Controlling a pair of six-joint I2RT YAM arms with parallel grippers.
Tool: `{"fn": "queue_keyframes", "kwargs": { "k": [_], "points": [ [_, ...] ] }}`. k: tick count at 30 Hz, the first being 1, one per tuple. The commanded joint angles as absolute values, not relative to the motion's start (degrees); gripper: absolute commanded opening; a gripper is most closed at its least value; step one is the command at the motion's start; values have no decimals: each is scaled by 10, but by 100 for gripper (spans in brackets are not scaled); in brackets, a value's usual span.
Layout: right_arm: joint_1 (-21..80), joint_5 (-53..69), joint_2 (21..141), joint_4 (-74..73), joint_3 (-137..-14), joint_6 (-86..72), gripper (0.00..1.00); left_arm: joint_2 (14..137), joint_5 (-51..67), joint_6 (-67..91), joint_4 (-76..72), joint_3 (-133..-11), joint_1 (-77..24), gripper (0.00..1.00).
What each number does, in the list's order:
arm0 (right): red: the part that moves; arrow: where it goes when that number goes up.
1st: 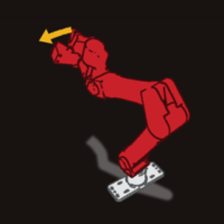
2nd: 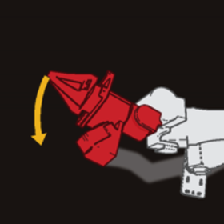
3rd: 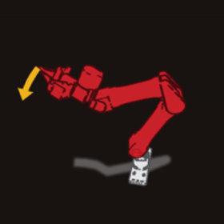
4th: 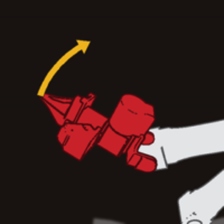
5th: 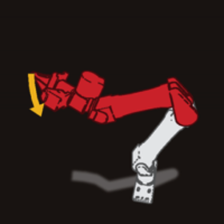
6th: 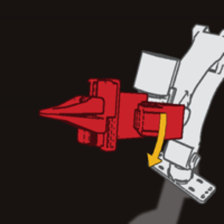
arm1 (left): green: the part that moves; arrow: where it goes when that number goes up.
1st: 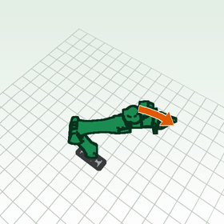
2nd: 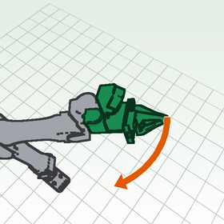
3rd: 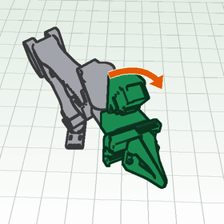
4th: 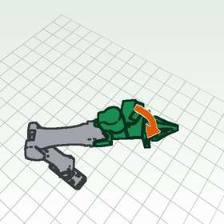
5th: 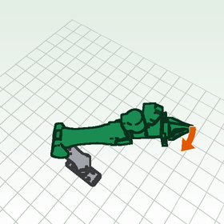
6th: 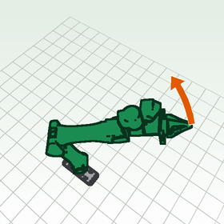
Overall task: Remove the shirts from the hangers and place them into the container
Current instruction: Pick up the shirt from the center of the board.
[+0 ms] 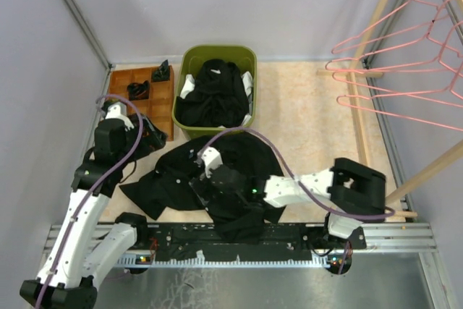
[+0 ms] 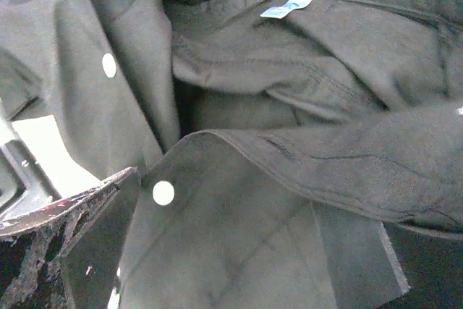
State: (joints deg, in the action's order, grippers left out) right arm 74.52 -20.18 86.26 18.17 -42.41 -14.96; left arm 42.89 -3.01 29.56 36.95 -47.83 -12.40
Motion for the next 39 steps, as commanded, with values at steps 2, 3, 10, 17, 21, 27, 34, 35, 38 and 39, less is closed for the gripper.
{"fn": "queue_keyframes", "kwargs": {
  "k": [2,3,10,17,21,27,34,35,38,39],
  "points": [
    [750,-242,990,22,-585,-172,99,384,-89,279,412,-534,-119,99],
    [750,-237,1008,4,-604,-172,99,375,-100,275,417,-538,-119,99],
    [749,-239,1100,-66,-656,-183,83,321,-119,265,420,-527,-119,99],
    [749,-224,1075,-76,-612,-173,27,302,-130,259,415,-518,-119,99],
    [749,-221,985,-33,-570,-159,0,303,-124,254,414,-513,-119,99],
    [750,-242,772,138,-489,-58,0,302,-103,256,406,-501,-119,99],
    [750,-293,609,332,-446,127,0,302,-95,260,400,-491,-119,99],
    [750,-299,604,339,-456,155,0,302,-94,260,400,-490,-119,99],
    [750,-331,600,379,-482,212,0,302,-93,260,396,-485,-119,99],
    [750,-337,603,402,-490,232,0,302,-93,260,395,-483,-119,99]
  ]
}}
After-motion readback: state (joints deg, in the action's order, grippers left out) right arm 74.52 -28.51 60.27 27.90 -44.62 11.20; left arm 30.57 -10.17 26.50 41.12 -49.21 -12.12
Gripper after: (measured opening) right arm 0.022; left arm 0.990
